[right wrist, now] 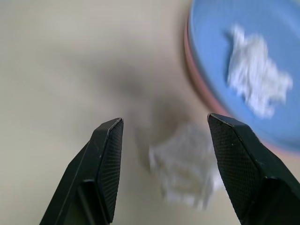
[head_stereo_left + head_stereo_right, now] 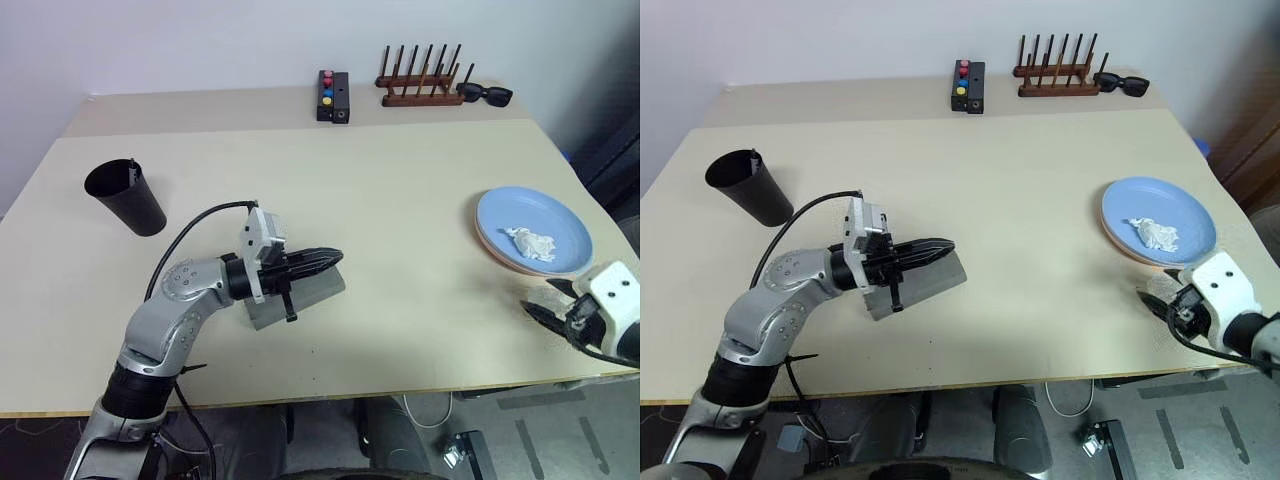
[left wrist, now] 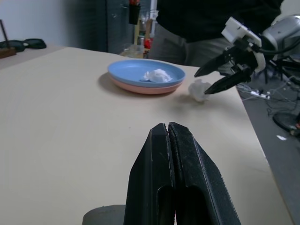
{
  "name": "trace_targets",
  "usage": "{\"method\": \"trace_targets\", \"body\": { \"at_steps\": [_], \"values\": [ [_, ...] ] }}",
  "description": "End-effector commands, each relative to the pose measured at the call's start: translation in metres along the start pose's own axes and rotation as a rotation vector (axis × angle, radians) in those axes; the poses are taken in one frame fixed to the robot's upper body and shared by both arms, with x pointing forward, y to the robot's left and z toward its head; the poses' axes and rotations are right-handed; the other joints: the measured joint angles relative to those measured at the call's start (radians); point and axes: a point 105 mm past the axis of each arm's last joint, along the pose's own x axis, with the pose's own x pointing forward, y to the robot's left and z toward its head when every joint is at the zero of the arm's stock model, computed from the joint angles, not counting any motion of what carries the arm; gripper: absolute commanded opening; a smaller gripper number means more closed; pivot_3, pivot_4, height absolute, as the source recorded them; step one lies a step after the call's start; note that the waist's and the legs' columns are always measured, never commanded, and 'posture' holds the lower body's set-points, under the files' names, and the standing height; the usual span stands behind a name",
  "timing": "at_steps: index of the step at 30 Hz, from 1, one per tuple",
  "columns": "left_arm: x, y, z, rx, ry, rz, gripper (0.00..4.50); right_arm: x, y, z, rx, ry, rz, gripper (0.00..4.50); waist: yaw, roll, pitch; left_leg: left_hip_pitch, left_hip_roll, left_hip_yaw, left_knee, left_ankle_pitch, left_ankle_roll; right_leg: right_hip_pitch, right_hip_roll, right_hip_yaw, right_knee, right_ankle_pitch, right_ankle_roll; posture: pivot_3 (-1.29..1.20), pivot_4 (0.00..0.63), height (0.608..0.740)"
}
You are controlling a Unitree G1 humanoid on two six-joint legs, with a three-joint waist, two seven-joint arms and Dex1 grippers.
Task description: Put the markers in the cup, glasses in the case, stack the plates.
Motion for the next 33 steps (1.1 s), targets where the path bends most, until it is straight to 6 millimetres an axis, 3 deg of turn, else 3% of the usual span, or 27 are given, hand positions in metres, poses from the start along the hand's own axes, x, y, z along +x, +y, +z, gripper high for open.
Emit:
{"method": "trace_targets", "body": {
  "at_steps": [1,7,13,17,22,26,29,33],
  "values": [
    [0.004,-0.001,0.005,0.018,-0.022,-0.036,0.0,-0.002,-0.009,-0.003,-0.022,0.008,-0.063,2.89,0.0,0.0,0.0,0.0,0.0,0.0,0.0,0.0,0.0,0.0,0.0,0.0,0.0,0.0,0.0,0.0,0.15,0.739],
    [0.0,0.0,-0.004,0.011,-0.018,-0.022,0.0,0.01,-0.02,-0.017,-0.048,0.064,-0.115,2.89,0.001,0.0,0.0,0.0,0.0,0.0,0.0,0.0,0.0,0.0,0.0,0.0,0.0,0.0,0.0,0.0,0.15,0.739],
    [-0.004,-0.002,-0.009,0.003,-0.017,-0.009,0.0,0.015,-0.019,-0.012,-0.054,0.053,-0.096,0.08,0.002,0.0,0.0,0.0,0.0,0.0,0.0,0.0,0.0,0.0,0.0,0.0,-0.001,0.0,0.0,0.0,0.15,0.739],
    [-0.004,-0.001,-0.011,0.0,-0.016,-0.008,0.0,0.013,-0.013,0.002,-0.081,0.008,-0.061,0.03,0.002,0.0,0.0,0.0,0.0,0.0,0.0,0.0,0.0,0.0,0.0,0.0,-0.001,0.0,0.0,0.0,0.15,0.739],
    [-0.004,0.0,-0.013,0.004,-0.015,-0.008,0.0,0.01,-0.002,0.051,-0.074,-0.186,0.015,0.03,-0.001,0.0,0.0,0.0,0.0,0.0,0.0,0.0,0.0,0.0,0.0,0.0,0.0,0.0,0.0,0.0,0.15,0.739],
    [-0.005,0.0,-0.015,0.007,-0.017,0.002,0.0,0.02,-0.023,0.08,-0.095,-0.284,-0.108,0.03,0.001,0.0,0.0,0.0,0.0,0.0,0.0,0.0,0.0,0.0,0.0,0.0,-0.001,0.0,0.0,0.0,0.15,0.739],
    [-0.007,0.001,-0.017,0.01,-0.016,0.021,0.0,0.035,-0.047,0.083,-0.094,-0.276,-0.241,0.03,0.001,-0.001,0.0,-0.001,0.0,0.0,0.0,0.0,0.0,0.0,0.0,0.0,-0.001,0.0,0.0,0.0,0.15,0.739],
    [-0.01,0.002,-0.018,0.014,-0.015,0.046,0.0,0.059,-0.062,0.069,-0.093,-0.21,-0.323,0.03,0.002,-0.001,0.0,-0.001,0.0,0.0,0.0,0.0,0.0,0.0,0.0,0.0,-0.001,0.002,-0.004,0.0,0.15,0.739]
  ]
}}
